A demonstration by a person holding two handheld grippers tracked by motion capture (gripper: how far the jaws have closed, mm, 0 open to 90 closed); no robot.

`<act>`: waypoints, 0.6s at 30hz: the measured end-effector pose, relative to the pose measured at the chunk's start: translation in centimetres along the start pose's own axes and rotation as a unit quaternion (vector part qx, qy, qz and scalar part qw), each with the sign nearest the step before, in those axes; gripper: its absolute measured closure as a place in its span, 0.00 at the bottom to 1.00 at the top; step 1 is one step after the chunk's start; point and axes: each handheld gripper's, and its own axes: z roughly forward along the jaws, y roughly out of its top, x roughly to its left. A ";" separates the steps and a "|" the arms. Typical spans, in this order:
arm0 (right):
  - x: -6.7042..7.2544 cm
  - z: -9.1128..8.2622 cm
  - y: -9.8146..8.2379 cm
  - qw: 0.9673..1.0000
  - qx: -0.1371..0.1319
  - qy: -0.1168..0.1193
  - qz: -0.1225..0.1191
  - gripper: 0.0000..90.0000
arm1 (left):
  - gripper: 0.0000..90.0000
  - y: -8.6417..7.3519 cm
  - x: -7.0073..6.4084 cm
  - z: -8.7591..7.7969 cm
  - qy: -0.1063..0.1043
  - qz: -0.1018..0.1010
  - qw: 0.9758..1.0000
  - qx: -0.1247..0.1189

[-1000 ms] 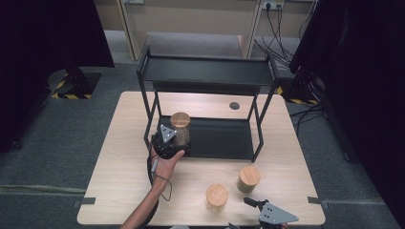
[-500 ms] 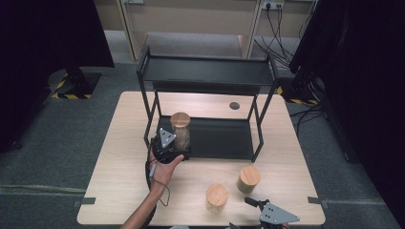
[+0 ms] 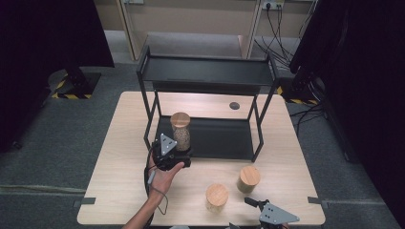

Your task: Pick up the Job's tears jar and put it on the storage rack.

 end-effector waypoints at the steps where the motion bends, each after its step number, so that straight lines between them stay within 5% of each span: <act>1: 0.0 0.0 0.0 1.000 0.000 0.000 0.000 0.02 | 0.03 0.0 0.0 -0.1 -0.001 0.002 1.000 0.000; 18: 0.1 0.1 0.0 1.000 0.000 0.001 0.000 0.02 | 0.03 -1.6 -0.4 -2.8 -0.013 0.004 1.000 0.000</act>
